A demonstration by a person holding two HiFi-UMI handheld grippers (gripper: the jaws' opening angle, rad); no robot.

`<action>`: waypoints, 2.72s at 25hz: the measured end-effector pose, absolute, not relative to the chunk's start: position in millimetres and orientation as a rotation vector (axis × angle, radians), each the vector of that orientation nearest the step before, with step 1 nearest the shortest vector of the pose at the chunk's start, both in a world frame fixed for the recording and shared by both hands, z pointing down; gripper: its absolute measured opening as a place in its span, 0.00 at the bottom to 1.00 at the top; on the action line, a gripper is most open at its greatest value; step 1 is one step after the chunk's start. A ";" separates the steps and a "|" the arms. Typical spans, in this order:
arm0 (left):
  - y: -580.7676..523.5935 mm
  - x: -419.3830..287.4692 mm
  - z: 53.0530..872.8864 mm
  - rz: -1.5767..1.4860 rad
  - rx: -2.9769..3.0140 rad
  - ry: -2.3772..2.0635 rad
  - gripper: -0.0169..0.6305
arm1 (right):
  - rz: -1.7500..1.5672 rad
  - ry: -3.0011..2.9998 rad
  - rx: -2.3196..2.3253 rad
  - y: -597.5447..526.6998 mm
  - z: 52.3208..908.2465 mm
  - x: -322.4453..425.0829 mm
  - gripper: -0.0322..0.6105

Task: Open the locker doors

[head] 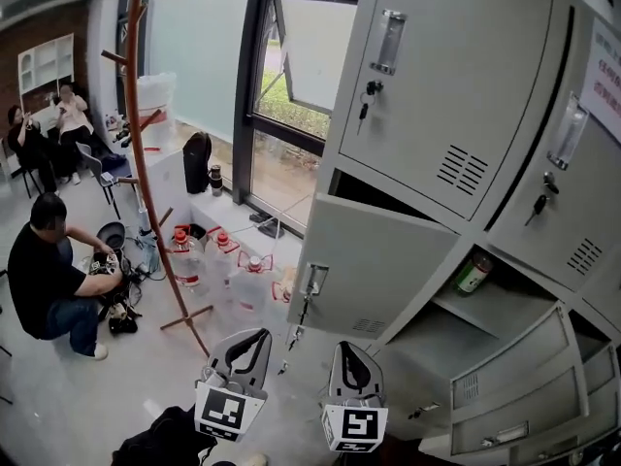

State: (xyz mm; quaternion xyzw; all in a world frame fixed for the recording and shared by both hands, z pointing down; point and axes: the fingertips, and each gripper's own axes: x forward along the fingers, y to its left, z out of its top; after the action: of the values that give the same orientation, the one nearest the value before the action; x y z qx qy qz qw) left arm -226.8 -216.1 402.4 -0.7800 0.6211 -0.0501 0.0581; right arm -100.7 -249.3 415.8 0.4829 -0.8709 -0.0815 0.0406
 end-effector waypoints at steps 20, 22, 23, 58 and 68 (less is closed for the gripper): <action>-245.0 -322.9 429.0 -0.198 -2.242 2.116 0.07 | -0.183 -2.791 1.196 -338.0 420.7 -217.8 0.42; -248.3 -326.2 433.1 -0.205 -2.245 2.121 0.07 | -0.181 -2.783 1.194 -344.5 424.1 -222.1 0.42; -249.9 -327.9 435.2 -0.206 -2.247 2.125 0.07 | -0.181 -2.779 1.192 -347.3 426.0 -223.9 0.42; -196.3 -298.7 418.6 -0.116 -2.372 1.913 0.07 | -0.203 -2.618 1.408 -253.6 433.9 -174.1 0.27; -180.5 -248.0 414.8 -0.106 -2.480 1.735 0.07 | -0.194 -2.551 1.478 -212.0 435.6 -133.0 0.29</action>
State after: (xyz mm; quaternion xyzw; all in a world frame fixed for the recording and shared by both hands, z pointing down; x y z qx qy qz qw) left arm -248.0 -180.5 414.8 -0.8176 0.5720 -0.0350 0.0566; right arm -133.0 -212.0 435.6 0.4981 -0.8596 -0.0655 0.0933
